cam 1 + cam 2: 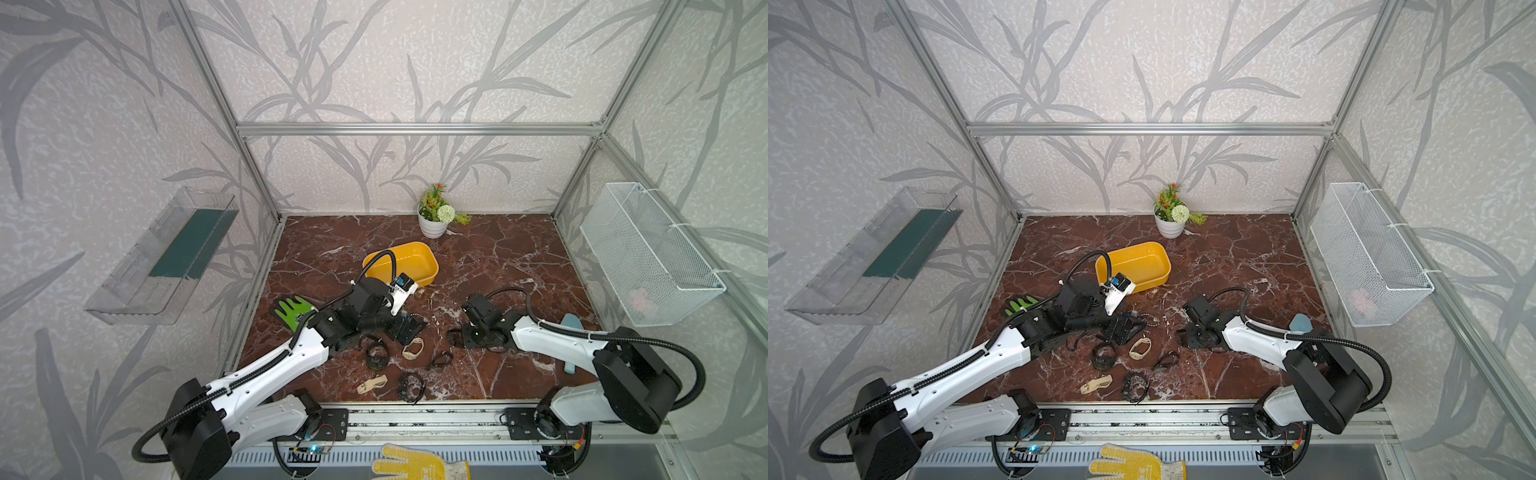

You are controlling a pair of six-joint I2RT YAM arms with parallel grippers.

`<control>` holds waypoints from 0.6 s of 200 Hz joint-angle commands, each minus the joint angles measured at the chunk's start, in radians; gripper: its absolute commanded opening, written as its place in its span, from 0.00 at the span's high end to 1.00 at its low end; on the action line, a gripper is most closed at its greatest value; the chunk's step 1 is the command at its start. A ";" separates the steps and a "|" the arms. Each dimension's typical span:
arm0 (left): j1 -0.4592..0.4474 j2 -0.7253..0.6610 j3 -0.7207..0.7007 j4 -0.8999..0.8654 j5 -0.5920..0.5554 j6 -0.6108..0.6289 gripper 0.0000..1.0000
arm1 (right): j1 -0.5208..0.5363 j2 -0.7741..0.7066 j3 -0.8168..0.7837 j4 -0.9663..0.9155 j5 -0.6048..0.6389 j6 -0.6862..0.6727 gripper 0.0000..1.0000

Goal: Put the watch into the storage box
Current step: Pick up the watch at the center of the board.

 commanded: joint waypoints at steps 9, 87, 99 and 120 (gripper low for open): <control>-0.006 -0.012 0.022 -0.021 -0.022 0.024 0.03 | 0.008 0.028 0.038 -0.006 0.038 -0.001 1.00; -0.005 -0.128 -0.002 -0.019 -0.211 0.055 0.03 | 0.012 -0.065 0.231 -0.195 0.136 -0.092 1.00; -0.005 -0.156 -0.005 -0.013 -0.258 0.048 0.03 | 0.013 -0.057 0.286 -0.206 0.139 -0.115 1.00; -0.002 -0.183 -0.008 0.017 -0.364 0.043 0.03 | 0.013 -0.005 0.398 -0.211 0.136 -0.154 1.00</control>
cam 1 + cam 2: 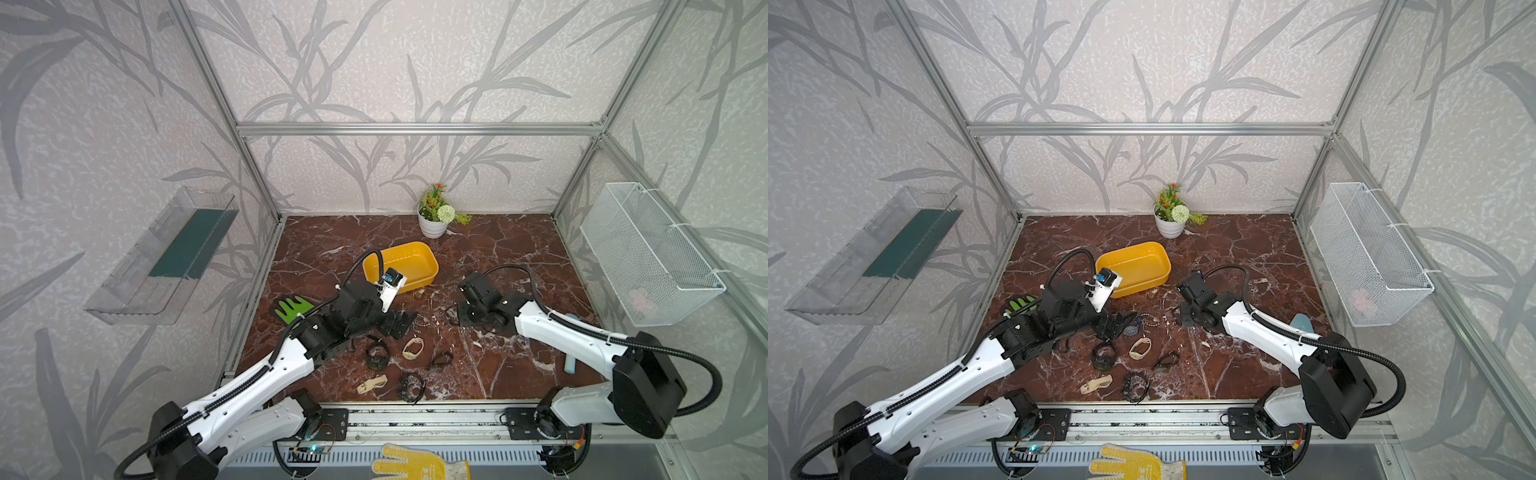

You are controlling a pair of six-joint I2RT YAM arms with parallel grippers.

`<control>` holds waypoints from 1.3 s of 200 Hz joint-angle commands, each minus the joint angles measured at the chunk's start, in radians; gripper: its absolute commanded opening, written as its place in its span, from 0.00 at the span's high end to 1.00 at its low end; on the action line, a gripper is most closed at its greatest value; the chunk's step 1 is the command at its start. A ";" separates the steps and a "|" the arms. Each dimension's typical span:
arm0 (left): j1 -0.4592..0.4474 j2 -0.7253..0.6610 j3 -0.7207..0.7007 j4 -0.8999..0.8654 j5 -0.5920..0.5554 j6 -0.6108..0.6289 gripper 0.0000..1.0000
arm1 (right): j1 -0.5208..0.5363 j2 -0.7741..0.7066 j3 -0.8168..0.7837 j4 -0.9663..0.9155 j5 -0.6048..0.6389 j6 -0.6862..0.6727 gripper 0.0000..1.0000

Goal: Put the watch into the storage box
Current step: Pick up the watch at the center of the board, then place the watch in the storage box.

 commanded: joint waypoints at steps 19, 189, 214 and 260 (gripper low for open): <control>0.002 -0.043 0.010 0.027 -0.202 0.023 0.03 | 0.007 0.113 0.230 -0.040 0.001 -0.115 1.00; 0.004 -0.026 0.008 0.018 -0.285 0.039 0.03 | -0.027 1.047 1.320 -0.271 -0.100 -0.347 1.00; 0.005 -0.022 0.010 0.016 -0.280 0.037 0.03 | -0.034 1.132 1.431 -0.319 -0.103 -0.346 1.00; 0.003 0.010 0.032 -0.013 -0.294 0.031 0.03 | -0.045 1.256 1.585 -0.389 -0.093 -0.334 1.00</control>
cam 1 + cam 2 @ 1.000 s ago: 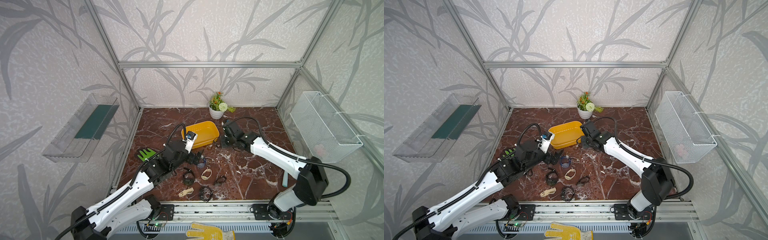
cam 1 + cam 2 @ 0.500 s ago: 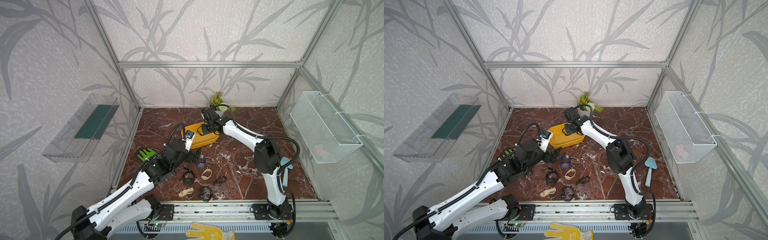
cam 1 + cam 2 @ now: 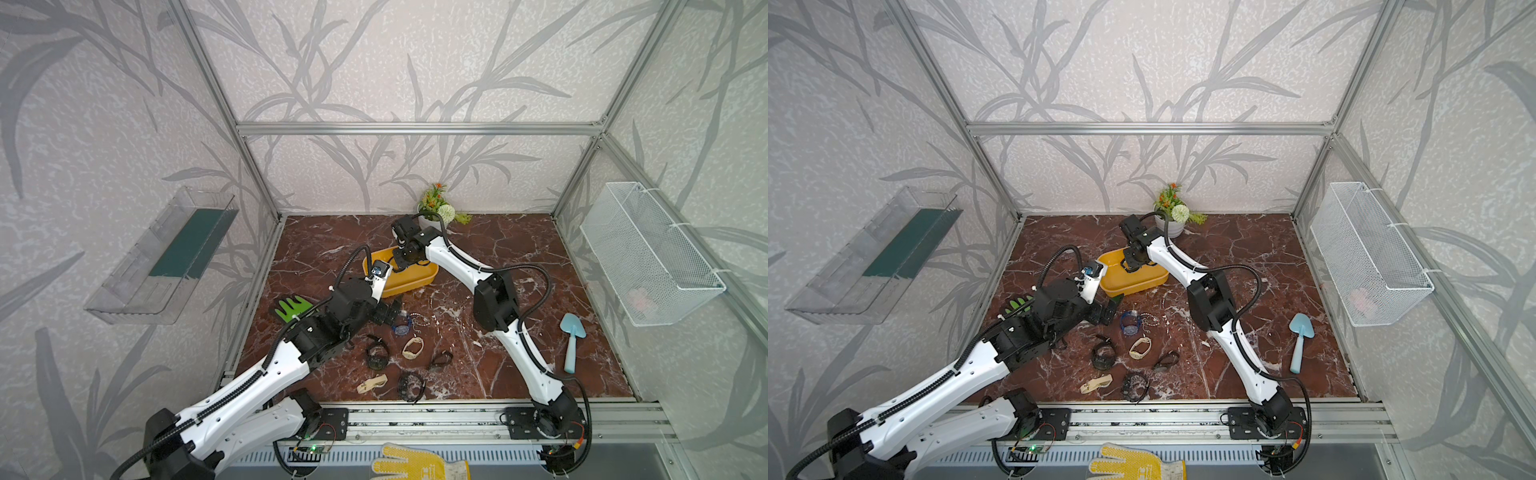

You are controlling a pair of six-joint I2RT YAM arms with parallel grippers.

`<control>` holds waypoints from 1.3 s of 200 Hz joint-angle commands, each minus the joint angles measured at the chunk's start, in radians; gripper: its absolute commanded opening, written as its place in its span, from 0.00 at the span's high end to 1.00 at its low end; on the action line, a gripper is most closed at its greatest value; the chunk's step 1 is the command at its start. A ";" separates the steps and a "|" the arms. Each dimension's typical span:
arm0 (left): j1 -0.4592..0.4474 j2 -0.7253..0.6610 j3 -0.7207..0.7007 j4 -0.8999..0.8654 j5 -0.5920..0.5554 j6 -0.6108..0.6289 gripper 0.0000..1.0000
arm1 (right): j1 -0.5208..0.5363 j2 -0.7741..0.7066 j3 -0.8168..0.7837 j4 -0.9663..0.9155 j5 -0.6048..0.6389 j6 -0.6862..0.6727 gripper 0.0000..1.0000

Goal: Put the watch into the storage box
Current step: Place the watch in the storage box.

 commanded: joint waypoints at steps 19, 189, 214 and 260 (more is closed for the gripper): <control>0.003 0.032 0.039 -0.044 -0.033 0.005 0.03 | -0.017 0.083 0.108 -0.092 0.005 0.008 0.99; 0.002 0.000 0.034 -0.028 0.063 0.010 0.03 | -0.018 -0.323 -0.104 -0.010 -0.024 0.024 0.31; 0.002 -0.009 0.024 -0.013 0.107 0.009 0.03 | -0.023 -0.546 -0.450 0.188 -0.033 0.053 0.10; 0.002 0.002 0.011 0.007 0.213 0.013 0.03 | -0.041 -0.880 -0.966 0.344 -0.109 0.079 0.10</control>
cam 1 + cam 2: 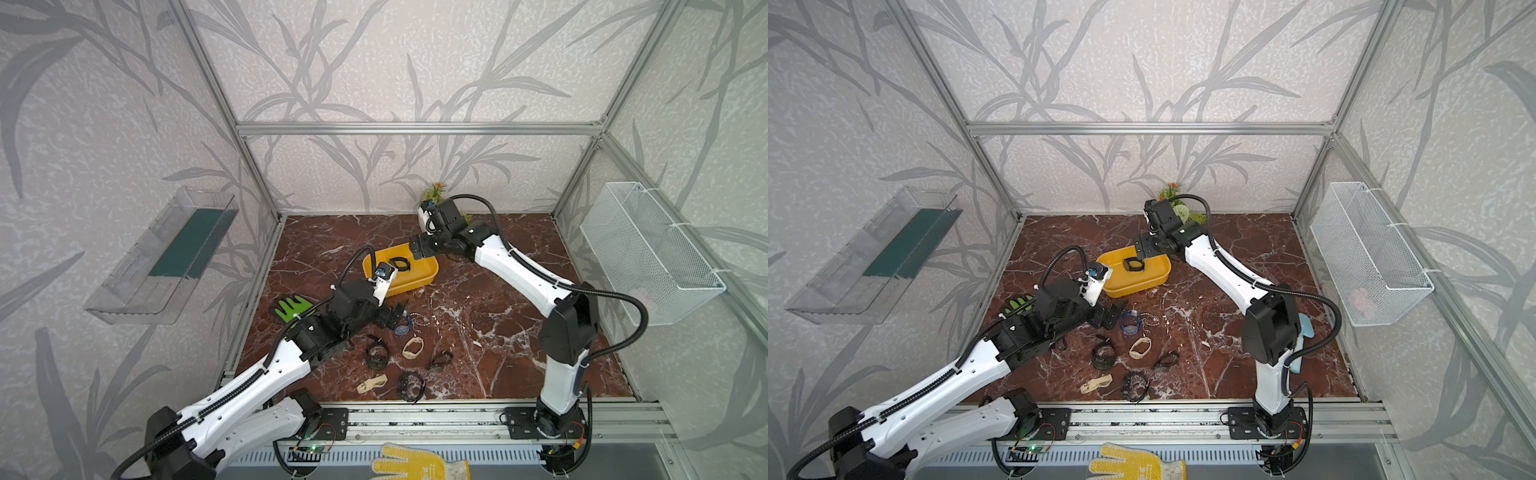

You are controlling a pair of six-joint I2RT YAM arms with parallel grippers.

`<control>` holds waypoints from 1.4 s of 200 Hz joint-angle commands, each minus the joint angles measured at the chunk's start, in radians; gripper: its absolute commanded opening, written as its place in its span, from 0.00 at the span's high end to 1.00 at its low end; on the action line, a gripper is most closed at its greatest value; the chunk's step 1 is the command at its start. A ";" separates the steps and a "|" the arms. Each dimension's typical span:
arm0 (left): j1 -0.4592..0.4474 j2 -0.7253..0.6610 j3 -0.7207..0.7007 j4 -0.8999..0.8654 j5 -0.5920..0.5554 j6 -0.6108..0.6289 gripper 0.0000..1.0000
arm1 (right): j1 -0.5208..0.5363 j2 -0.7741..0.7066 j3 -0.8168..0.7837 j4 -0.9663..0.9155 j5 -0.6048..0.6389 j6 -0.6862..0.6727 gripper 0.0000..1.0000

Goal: Put the watch into the storage box
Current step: Place the watch in the storage box, then pick up the watch at the center of the board.

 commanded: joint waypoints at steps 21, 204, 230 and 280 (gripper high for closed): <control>0.002 0.016 0.006 0.018 0.178 0.011 0.04 | -0.009 -0.287 -0.418 0.114 -0.049 0.027 0.10; -0.008 0.067 0.019 -0.032 0.412 0.052 0.03 | 0.131 -0.644 -0.991 0.064 -0.093 0.219 0.43; -0.008 0.073 0.024 -0.038 0.417 0.052 0.04 | 0.169 -0.633 -0.998 0.067 -0.092 0.232 0.46; -0.009 0.070 0.026 -0.045 0.415 0.055 0.04 | 0.242 -0.534 -0.991 0.086 -0.094 0.257 0.54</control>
